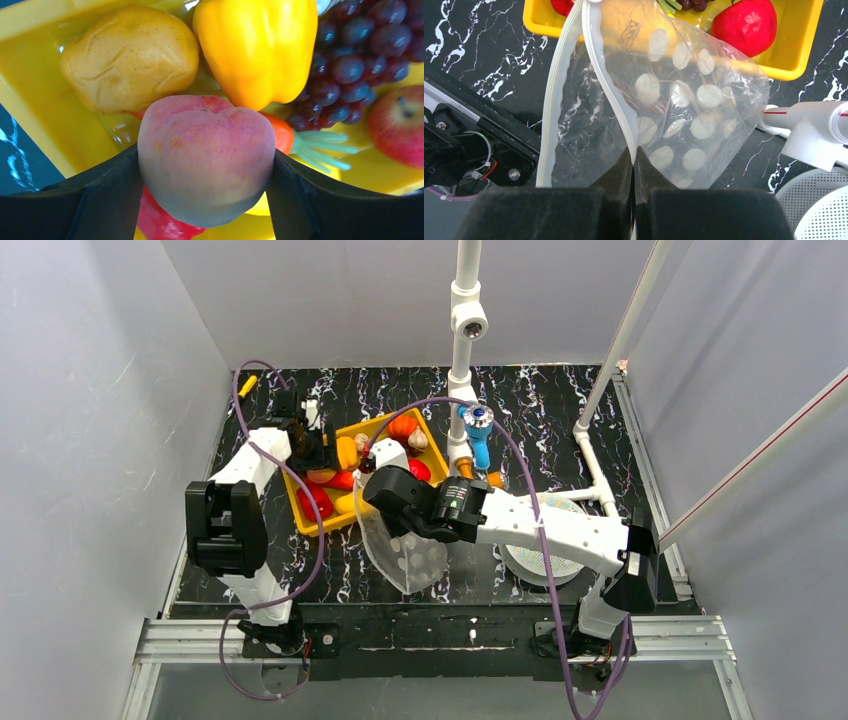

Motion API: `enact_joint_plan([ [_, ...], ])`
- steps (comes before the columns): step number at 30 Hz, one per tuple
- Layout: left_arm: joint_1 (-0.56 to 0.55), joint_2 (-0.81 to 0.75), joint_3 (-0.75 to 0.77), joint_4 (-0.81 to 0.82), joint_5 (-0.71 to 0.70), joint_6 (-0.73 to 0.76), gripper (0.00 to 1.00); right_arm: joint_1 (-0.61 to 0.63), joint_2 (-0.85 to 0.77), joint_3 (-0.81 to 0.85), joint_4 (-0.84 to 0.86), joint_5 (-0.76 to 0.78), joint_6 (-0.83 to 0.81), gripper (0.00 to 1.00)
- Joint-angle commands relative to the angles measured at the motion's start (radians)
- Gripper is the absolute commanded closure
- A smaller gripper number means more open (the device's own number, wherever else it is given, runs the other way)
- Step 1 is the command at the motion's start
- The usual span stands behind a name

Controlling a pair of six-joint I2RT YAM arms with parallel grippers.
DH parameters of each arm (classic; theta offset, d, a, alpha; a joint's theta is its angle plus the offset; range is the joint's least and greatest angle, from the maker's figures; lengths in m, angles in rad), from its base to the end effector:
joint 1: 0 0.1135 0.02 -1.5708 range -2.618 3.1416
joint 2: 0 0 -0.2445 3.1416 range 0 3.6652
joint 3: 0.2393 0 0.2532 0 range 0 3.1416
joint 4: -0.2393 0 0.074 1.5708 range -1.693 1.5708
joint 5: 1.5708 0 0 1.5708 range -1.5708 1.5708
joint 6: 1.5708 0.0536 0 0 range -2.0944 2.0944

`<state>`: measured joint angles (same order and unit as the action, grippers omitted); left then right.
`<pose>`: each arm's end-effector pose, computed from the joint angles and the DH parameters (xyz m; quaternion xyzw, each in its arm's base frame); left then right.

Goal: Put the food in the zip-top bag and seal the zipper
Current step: Pick up the fake fruit from the bin.

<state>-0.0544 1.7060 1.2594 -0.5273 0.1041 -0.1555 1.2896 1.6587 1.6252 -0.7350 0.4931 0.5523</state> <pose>0.3714 -0.0258 0.1984 -0.0329 0.9541 -0.0802 0.2868 0.1288 0.3546 0.3245 -0.2328 0.8671 0.1655 0.4080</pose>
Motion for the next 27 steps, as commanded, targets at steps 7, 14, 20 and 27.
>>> enact_joint_plan([
  [7, -0.003, -0.426, -0.135, 0.013, 0.098, -0.069, 0.65, -0.006, -0.006, 0.076, -0.045, 0.001, 0.052, 0.99],
  [14, -0.003, -0.837, -0.227, -0.054, 0.336, -0.274, 0.65, -0.04, 0.003, 0.107, -0.042, -0.078, 0.076, 0.99],
  [20, -0.003, -1.064, -0.269, 0.018, 0.528, -0.485, 0.64, -0.083, 0.006, 0.11, -0.014, -0.164, 0.092, 0.99],
  [27, -0.016, -1.102, -0.527, 0.481, 0.794, -0.837, 0.64, -0.109, 0.001, 0.114, 0.018, -0.227, 0.105, 0.99],
])
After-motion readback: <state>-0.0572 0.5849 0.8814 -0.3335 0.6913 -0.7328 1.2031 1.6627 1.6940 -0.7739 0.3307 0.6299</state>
